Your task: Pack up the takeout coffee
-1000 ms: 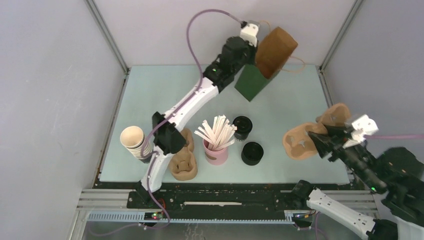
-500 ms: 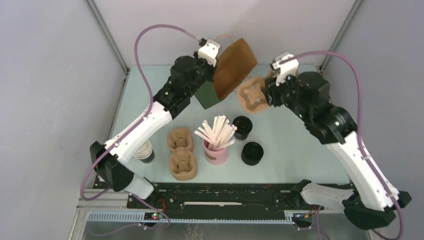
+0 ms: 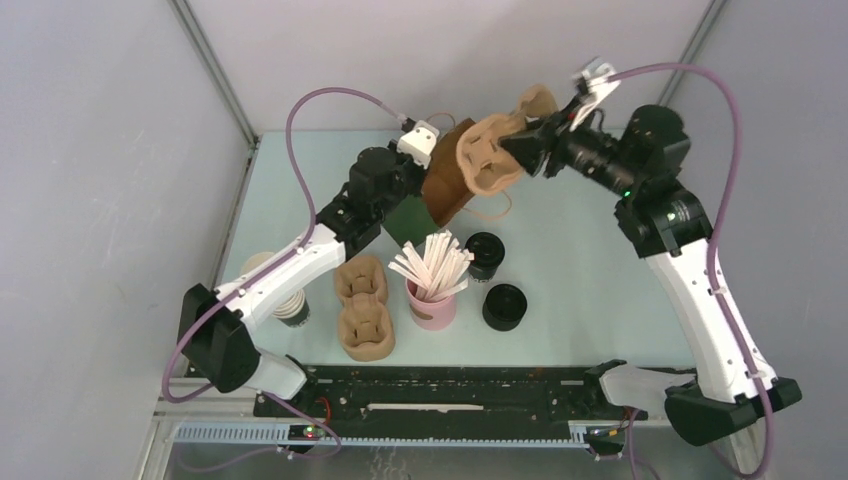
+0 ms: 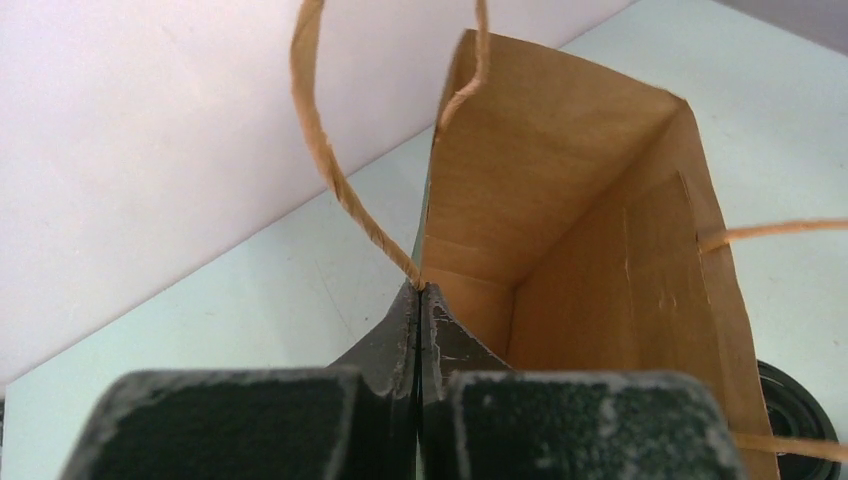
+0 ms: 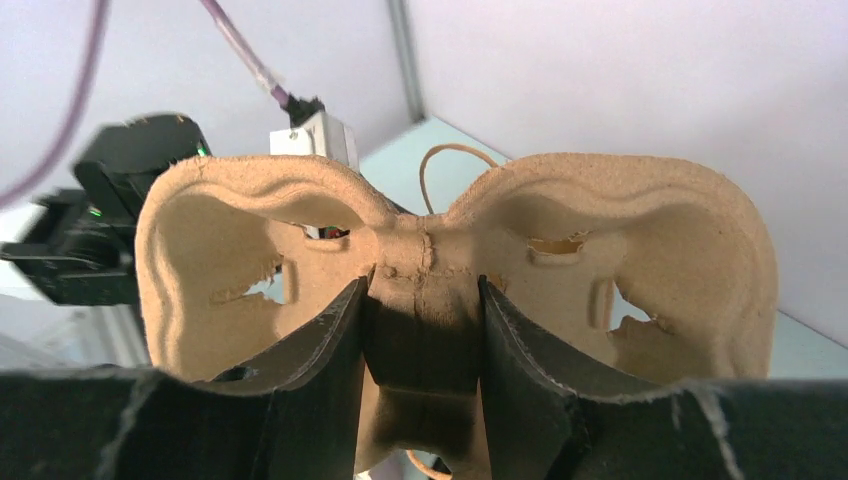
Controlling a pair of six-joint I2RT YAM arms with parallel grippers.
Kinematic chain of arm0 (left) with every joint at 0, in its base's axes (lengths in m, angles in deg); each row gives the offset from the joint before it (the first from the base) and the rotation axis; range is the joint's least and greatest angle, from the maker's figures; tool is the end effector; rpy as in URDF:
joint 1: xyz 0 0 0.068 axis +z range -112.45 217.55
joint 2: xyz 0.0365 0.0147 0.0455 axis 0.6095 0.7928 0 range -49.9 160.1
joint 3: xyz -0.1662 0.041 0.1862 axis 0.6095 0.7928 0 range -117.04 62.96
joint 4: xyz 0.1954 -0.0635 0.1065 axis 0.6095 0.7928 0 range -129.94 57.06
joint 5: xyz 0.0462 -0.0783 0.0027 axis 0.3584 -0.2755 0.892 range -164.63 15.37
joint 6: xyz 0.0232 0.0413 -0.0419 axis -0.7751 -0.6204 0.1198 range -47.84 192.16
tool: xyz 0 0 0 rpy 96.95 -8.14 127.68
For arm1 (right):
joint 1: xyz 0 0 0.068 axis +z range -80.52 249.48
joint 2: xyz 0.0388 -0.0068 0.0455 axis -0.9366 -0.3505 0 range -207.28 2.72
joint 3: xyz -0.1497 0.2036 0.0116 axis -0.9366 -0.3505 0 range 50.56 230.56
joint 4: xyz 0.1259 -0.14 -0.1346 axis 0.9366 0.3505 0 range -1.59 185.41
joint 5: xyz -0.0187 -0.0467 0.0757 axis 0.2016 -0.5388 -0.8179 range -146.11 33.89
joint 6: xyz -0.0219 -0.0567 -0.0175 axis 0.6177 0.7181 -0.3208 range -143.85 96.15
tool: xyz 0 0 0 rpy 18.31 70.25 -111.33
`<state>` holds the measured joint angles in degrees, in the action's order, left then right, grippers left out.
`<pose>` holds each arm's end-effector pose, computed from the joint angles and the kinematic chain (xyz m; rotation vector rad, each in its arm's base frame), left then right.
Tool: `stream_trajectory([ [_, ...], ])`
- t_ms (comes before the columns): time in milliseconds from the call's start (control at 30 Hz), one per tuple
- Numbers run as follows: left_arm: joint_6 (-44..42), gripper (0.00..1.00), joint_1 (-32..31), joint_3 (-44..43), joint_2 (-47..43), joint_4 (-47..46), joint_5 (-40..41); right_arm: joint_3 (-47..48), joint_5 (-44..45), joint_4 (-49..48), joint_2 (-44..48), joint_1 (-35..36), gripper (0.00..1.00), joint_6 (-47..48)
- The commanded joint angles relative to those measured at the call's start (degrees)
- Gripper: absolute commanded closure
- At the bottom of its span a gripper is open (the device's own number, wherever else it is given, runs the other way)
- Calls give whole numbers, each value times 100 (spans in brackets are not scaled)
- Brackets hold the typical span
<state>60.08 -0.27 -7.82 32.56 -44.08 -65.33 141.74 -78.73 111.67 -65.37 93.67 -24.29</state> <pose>0.2650 -0.1959 0.3546 0.6072 1.5925 -0.1971 0.1931 0.1073 0.4777 -0.6332 1.4811 0.6445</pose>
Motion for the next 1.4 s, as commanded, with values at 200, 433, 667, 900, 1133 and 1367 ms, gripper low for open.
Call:
stream_trajectory([
  [200, -51, 100, 117, 27, -410, -502, -394, -575, -5032, -3989, -1243, -1394, 58, -4035],
  [433, -44, 100, 117, 46, -439, -500, -443, -551, -5745, -5795, -2359, -1443, 55, -5390],
  [667, -23, 100, 126, 21, -361, -500, -541, 427, -6126, -10892, -4186, -1414, 61, -9991],
  [900, 83, 100, 195, 8, -405, -491, -614, -142, -5881, -9489, -4139, -1445, 64, -8457],
  [1133, 144, 100, 205, -7, -425, -445, -700, -132, -4499, -2906, -3113, -1411, 44, -2830],
  [1367, 184, 100, 205, -21, -450, -416, -745, 390, -4237, -1110, -3274, -1340, 45, -1109],
])
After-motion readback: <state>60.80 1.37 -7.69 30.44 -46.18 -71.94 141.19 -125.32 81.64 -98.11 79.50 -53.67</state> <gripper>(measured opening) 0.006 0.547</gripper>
